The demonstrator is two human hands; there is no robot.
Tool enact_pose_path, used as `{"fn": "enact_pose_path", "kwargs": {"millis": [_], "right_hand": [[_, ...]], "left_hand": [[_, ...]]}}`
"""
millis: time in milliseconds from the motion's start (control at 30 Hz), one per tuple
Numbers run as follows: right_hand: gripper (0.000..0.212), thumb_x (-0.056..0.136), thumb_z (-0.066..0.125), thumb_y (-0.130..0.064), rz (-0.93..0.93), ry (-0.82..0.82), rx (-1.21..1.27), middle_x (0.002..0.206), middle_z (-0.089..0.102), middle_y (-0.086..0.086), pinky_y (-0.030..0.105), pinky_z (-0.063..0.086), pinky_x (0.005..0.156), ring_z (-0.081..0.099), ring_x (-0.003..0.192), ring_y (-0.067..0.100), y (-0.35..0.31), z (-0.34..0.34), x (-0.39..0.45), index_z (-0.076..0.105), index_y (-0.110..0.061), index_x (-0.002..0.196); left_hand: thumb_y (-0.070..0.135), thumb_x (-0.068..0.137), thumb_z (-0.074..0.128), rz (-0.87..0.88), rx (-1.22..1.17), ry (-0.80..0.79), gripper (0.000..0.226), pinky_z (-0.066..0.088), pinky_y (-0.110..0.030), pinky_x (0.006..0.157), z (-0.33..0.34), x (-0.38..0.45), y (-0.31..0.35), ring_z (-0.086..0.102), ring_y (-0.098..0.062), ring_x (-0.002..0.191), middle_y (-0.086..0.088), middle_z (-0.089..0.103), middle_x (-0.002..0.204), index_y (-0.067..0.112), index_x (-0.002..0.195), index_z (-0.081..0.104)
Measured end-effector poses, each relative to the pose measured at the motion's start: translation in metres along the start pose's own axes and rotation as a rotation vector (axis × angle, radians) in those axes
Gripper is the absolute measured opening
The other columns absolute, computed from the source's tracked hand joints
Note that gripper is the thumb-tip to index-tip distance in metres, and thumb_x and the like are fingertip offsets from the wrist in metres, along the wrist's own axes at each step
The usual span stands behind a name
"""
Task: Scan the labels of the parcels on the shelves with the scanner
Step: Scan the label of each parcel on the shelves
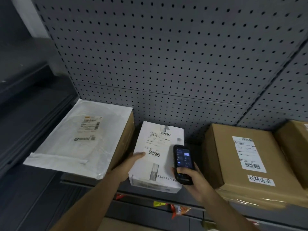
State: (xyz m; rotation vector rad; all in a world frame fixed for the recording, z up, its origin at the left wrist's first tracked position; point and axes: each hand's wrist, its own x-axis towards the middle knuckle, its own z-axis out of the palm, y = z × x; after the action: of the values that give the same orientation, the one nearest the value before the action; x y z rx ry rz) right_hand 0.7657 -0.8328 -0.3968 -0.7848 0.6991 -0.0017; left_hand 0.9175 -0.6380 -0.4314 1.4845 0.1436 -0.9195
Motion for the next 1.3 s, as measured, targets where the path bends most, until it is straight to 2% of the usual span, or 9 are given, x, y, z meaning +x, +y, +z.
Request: {"fn": "enact_pose_path", "kwargs": {"millis": [100,200,433,600,767,867,1000,1133,1300], "right_hand": [[0.073,0.066,0.069,0.016,0.002,0.001,-0.021,0.123,0.063,0.022,0.034,0.060,0.067,0.063,0.102,0.034,0.000,-0.001,-0.004,0.053,-0.009,0.132],[0.100,0.042,0.088,0.008,-0.008,0.012,-0.018,0.119,0.065,0.021,0.034,0.061,0.065,0.064,0.102,0.035,0.002,-0.004,-0.009,0.053,-0.008,0.134],[0.072,0.066,0.066,0.011,-0.056,-0.017,-0.014,0.118,0.066,0.021,0.032,0.061,0.067,0.070,0.094,0.031,-0.002,-0.014,-0.030,0.053,-0.008,0.134],[0.073,0.065,0.068,0.012,-0.115,-0.047,-0.052,0.121,0.066,0.021,0.034,0.060,0.073,0.069,0.101,0.034,-0.013,-0.011,-0.053,0.054,-0.010,0.133],[0.073,0.068,0.069,0.017,-0.208,-0.041,-0.079,0.125,0.063,0.023,0.035,0.061,0.079,0.061,0.116,0.042,-0.033,-0.006,-0.091,0.052,-0.009,0.135],[0.060,0.078,0.062,0.017,-0.276,-0.059,-0.127,0.121,0.064,0.023,0.037,0.057,0.087,0.062,0.108,0.038,-0.047,-0.006,-0.131,0.052,-0.003,0.133],[0.056,0.079,0.057,0.022,-0.399,-0.151,-0.096,0.112,0.069,0.016,0.048,0.052,0.094,0.065,0.099,0.039,-0.063,-0.010,-0.204,0.059,-0.018,0.118],[0.066,0.075,0.062,0.022,-0.489,-0.239,-0.093,0.126,0.063,0.020,0.043,0.059,0.082,0.065,0.108,0.044,-0.066,-0.014,-0.280,0.058,-0.020,0.126],[0.058,0.078,0.060,0.020,-0.480,-0.346,-0.105,0.119,0.067,0.023,0.043,0.060,0.081,0.064,0.108,0.048,-0.060,-0.017,-0.390,0.061,-0.018,0.121]], "left_hand": [[0.028,0.092,0.061,-0.065,-0.128,-0.051,0.032,0.049,-0.046,0.097,-0.003,0.004,-0.008,0.063,-0.035,0.110,-0.015,0.071,0.113,0.012,0.120,0.065],[0.030,0.088,0.065,-0.100,-0.174,-0.139,0.041,0.048,-0.049,0.100,-0.001,0.003,-0.012,0.061,-0.036,0.115,-0.016,0.069,0.119,0.014,0.125,0.062],[0.038,0.068,0.081,-0.155,-0.206,-0.213,0.064,0.047,-0.055,0.099,0.001,-0.003,-0.017,0.061,-0.037,0.115,-0.016,0.068,0.120,0.015,0.126,0.063],[0.026,0.082,0.068,-0.029,-0.313,-0.282,0.048,0.040,-0.056,0.107,0.016,-0.025,-0.021,0.060,-0.038,0.118,-0.019,0.065,0.125,0.008,0.126,0.062],[0.025,0.075,0.072,0.110,-0.276,-0.305,0.063,0.041,-0.056,0.106,0.034,-0.059,-0.007,0.059,-0.037,0.120,-0.016,0.064,0.128,0.011,0.134,0.055],[0.023,0.077,0.072,0.248,-0.203,-0.341,0.067,0.047,-0.050,0.101,0.045,-0.088,0.005,0.058,-0.031,0.123,-0.009,0.061,0.134,0.020,0.139,0.048],[0.024,0.067,0.086,0.374,-0.074,-0.318,0.092,0.047,-0.054,0.101,0.069,-0.144,0.024,0.057,-0.029,0.123,-0.002,0.061,0.133,0.037,0.144,0.037],[0.029,0.053,0.092,0.493,0.014,-0.270,0.115,0.040,-0.055,0.106,0.103,-0.211,0.033,0.053,-0.025,0.125,0.004,0.058,0.136,0.044,0.147,0.028],[0.025,0.053,0.091,0.601,0.073,-0.235,0.122,0.042,-0.054,0.102,0.140,-0.288,0.036,0.048,-0.026,0.127,0.002,0.051,0.140,0.044,0.149,0.019]]}}
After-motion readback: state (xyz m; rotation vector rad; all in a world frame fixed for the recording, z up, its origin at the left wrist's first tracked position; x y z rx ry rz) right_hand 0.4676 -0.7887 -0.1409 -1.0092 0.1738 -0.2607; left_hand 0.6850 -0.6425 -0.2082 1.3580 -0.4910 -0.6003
